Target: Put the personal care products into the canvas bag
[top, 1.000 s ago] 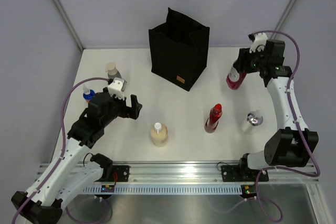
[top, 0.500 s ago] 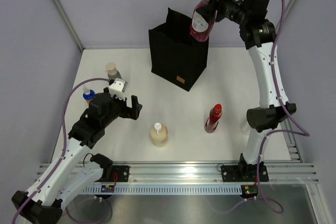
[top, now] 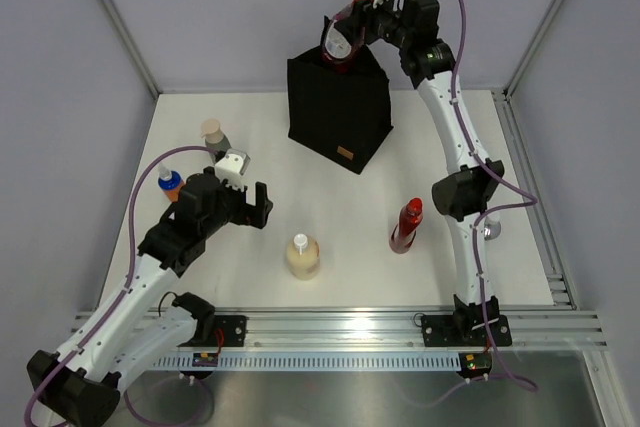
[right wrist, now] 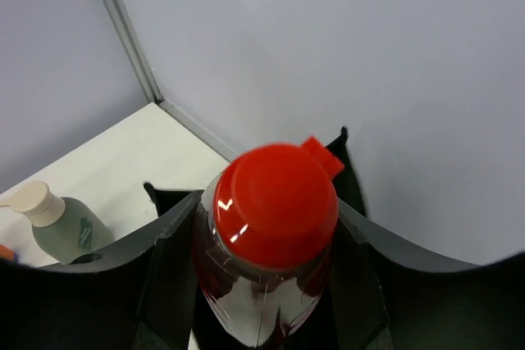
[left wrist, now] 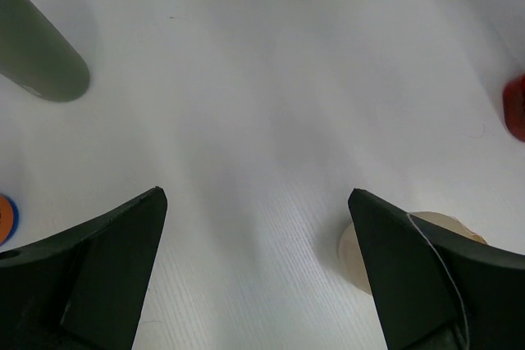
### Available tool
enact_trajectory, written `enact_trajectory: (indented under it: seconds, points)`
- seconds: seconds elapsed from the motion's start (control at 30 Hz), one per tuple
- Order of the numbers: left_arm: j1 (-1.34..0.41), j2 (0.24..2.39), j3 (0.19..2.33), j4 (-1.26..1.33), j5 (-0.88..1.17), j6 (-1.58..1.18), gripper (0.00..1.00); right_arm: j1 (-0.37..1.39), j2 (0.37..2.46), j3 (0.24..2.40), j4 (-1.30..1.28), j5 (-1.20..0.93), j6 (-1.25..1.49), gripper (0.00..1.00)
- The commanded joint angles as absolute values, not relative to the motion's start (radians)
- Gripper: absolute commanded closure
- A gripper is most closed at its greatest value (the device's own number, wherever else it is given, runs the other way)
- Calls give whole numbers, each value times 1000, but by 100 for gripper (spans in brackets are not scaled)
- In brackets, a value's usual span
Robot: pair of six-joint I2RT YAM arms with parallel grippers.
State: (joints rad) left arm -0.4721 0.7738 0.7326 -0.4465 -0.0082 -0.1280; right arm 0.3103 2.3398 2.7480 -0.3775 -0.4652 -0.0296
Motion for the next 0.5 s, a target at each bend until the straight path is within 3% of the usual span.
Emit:
enact_trajectory:
  seconds: [0.0, 0.2, 0.47]
  points:
    - [-472, 776, 736, -403, -25, -110, 1, 330, 2287, 2711, -264, -502, 17, 100]
    - [-472, 776, 736, -399, -6, -104, 1, 339, 2160, 2446, -285, -594, -52, 100]
    - [-472, 767, 738, -400, 41, -104, 1, 376, 2109, 2245, -388, -583, -144, 100]
